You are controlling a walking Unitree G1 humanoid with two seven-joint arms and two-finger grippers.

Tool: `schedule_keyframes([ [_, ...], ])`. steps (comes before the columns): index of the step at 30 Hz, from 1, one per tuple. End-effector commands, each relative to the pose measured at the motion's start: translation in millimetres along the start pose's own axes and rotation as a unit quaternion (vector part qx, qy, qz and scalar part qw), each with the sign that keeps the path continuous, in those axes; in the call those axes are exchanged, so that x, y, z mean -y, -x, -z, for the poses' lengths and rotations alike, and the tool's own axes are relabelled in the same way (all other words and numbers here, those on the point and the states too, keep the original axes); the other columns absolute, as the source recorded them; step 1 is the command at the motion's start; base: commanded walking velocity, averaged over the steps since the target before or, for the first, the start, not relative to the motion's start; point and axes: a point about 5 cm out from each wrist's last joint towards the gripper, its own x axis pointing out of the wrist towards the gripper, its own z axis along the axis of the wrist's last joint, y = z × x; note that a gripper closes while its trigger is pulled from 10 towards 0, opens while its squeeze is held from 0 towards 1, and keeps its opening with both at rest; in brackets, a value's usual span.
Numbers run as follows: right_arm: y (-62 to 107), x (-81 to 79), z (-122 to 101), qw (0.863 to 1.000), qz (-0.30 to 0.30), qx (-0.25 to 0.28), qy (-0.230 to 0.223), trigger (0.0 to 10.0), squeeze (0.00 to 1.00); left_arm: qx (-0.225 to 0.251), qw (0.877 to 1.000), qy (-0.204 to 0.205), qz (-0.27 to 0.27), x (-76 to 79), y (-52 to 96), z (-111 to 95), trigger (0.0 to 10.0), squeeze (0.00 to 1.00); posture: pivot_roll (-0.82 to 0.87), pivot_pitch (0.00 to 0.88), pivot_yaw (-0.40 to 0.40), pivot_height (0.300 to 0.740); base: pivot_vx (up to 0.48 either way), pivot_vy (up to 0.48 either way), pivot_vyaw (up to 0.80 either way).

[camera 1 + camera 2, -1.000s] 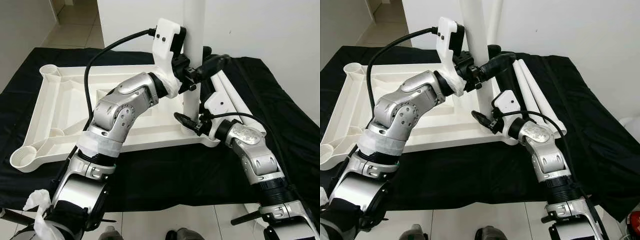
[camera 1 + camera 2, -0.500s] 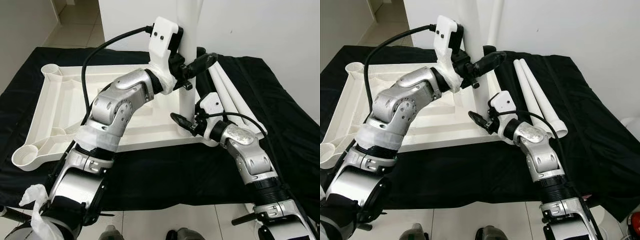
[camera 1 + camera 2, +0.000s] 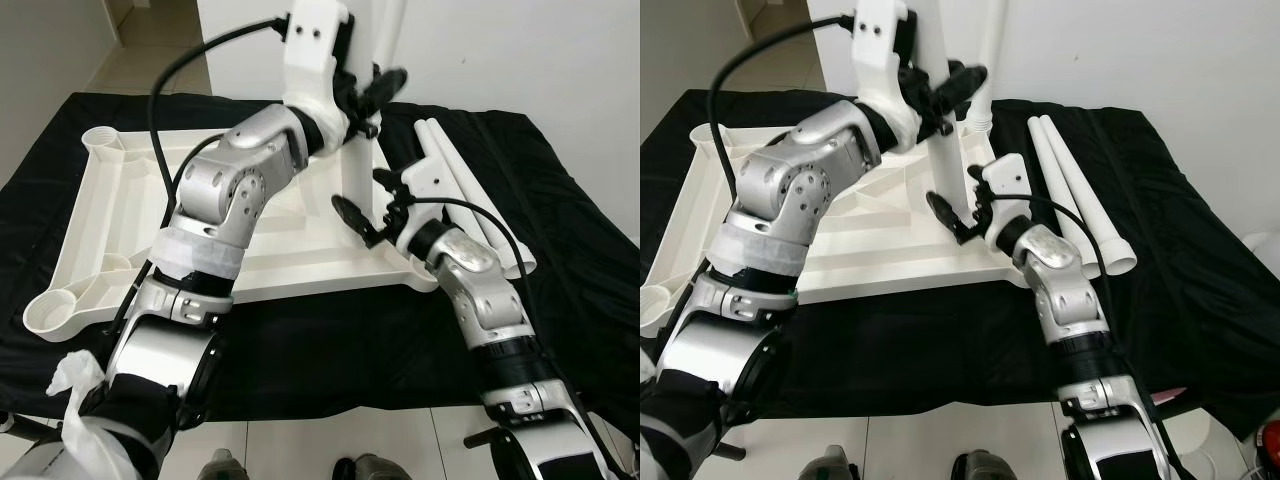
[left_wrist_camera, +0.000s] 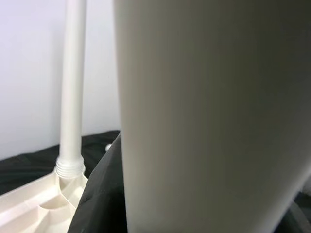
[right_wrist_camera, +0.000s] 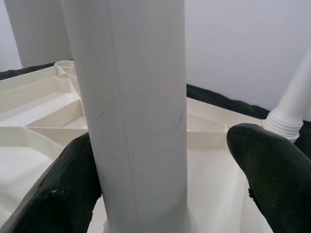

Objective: Building children table

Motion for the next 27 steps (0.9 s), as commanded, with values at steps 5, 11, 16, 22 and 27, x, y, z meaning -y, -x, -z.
schedule_keyframes([
  [5,-6.1,5.6,10,0.998,0.059,-0.03,0.013,10.0,0.0,0.0,1.0,-0.008,-0.013,4.5,-7.9,-6,10.0,0.0,0.07,0.0,-0.016,0.74,0.0,0.0,0.0],
  [11,-25.1,-11.5,19,0.984,0.16,-0.058,0.043,10.0,0.0,0.012,1.0,-0.014,-0.016,24.9,-21.9,-7,10.0,0.0,0.07,0.0,-0.024,0.74,0.0,0.0,0.0],
  [16,-28.4,-17.1,17,0.977,0.201,-0.051,0.037,10.0,0.0,0.021,1.0,-0.01,-0.017,31.7,-26.5,-10,10.0,0.0,0.07,0.0,-0.031,0.74,0.0,0.0,0.0],
  [22,-30.1,-17.2,16,0.973,0.224,-0.046,0.042,10.0,0.0,0.027,0.999,-0.012,-0.014,38.0,-30.9,-11,10.0,0.0,0.06,0.0,-0.038,0.74,0.0,0.0,0.0],
  [27,-31.7,-18.8,10,0.971,0.235,-0.028,0.039,10.0,0.0,0.029,0.999,-0.013,-0.014,40.2,-32.9,-11,10.0,0.0,0.06,0.0,-0.039,0.74,0.0,0.0,0.0],
])
